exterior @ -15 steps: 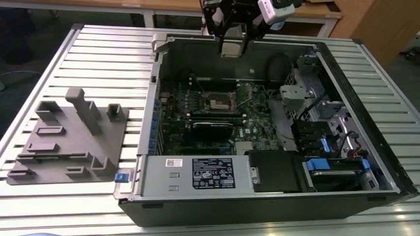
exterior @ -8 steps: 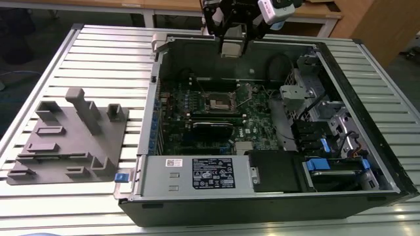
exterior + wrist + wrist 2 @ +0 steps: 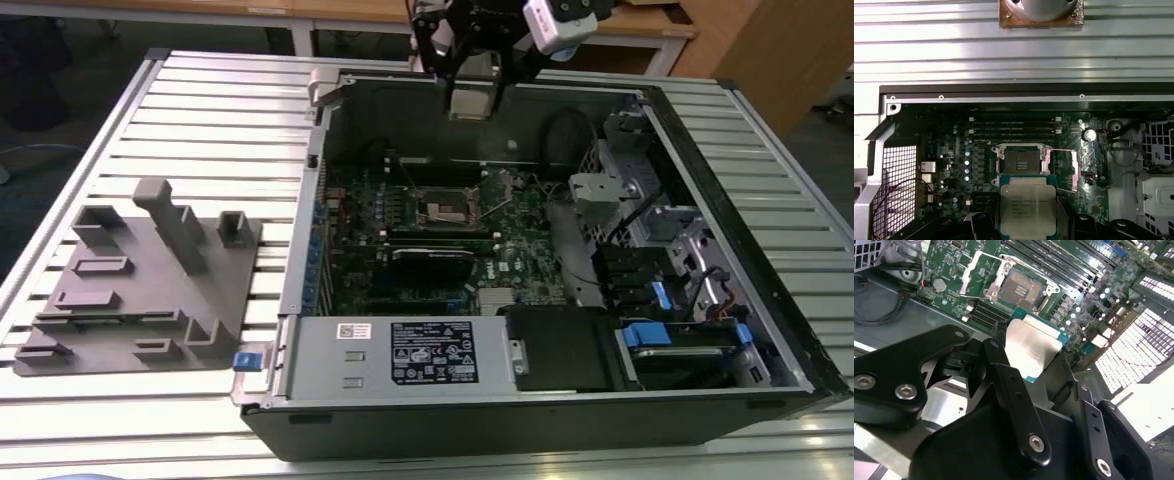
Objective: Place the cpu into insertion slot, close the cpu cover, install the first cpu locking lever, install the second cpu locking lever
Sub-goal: 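Place the cpu into insertion slot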
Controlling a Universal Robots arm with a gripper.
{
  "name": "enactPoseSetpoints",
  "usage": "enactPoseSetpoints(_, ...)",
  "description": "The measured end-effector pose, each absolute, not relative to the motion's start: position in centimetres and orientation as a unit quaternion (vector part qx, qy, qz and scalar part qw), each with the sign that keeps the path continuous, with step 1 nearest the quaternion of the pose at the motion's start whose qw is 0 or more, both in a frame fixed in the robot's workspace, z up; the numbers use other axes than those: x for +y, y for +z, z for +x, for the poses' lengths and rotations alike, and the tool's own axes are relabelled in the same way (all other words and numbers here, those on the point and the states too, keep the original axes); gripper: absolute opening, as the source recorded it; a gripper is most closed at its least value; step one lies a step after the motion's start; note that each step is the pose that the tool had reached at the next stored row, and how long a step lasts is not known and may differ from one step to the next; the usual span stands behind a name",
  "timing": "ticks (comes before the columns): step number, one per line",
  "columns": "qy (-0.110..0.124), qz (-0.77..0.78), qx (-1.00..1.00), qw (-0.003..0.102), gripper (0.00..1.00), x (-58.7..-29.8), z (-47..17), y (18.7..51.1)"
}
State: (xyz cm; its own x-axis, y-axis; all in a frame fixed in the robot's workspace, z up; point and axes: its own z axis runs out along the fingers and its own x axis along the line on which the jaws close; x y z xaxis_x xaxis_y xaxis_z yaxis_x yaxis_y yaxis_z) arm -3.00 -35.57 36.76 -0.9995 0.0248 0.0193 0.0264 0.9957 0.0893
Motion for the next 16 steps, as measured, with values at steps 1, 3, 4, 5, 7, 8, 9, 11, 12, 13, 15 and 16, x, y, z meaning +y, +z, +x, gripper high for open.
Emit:
enactPoseSetpoints(1,-0.045,-0.013,-0.999,0.009,0.54,-35.56,-3.00,36.72)
enactPoseSetpoints(3,-0.045,-0.013,-0.999,0.009,0.54,-35.57,-3.00,36.72)
enactPoseSetpoints(4,-0.045,-0.013,-0.999,0.009,0.54,-35.57,-3.00,36.71)
enactPoseSetpoints(5,-0.045,-0.013,-0.999,0.009,0.54,-35.57,-3.00,36.71)
enactPoseSetpoints(7,-0.045,-0.013,-0.999,0.009,0.54,-35.57,-3.00,36.70)
enactPoseSetpoints(8,-0.045,-0.013,-0.999,0.009,0.54,-35.57,-3.00,36.70)
enactPoseSetpoints(9,-0.045,-0.013,-0.999,0.009,0.54,-35.57,-3.00,36.68)
enactPoseSetpoints(11,-0.045,-0.013,-0.999,0.009,0.54,-35.57,-3.00,36.63)
enactPoseSetpoints(12,-0.045,-0.013,-0.999,0.009,0.54,-35.57,-3.00,36.60)
enactPoseSetpoints(13,-0.045,-0.013,-0.999,0.009,0.54,-35.57,-3.00,36.55)
enactPoseSetpoints(15,-0.045,-0.013,-0.999,0.009,0.54,-35.57,-3.00,36.44)
enactPoseSetpoints(16,-0.045,-0.013,-0.999,0.009,0.54,-35.57,-3.00,36.40)
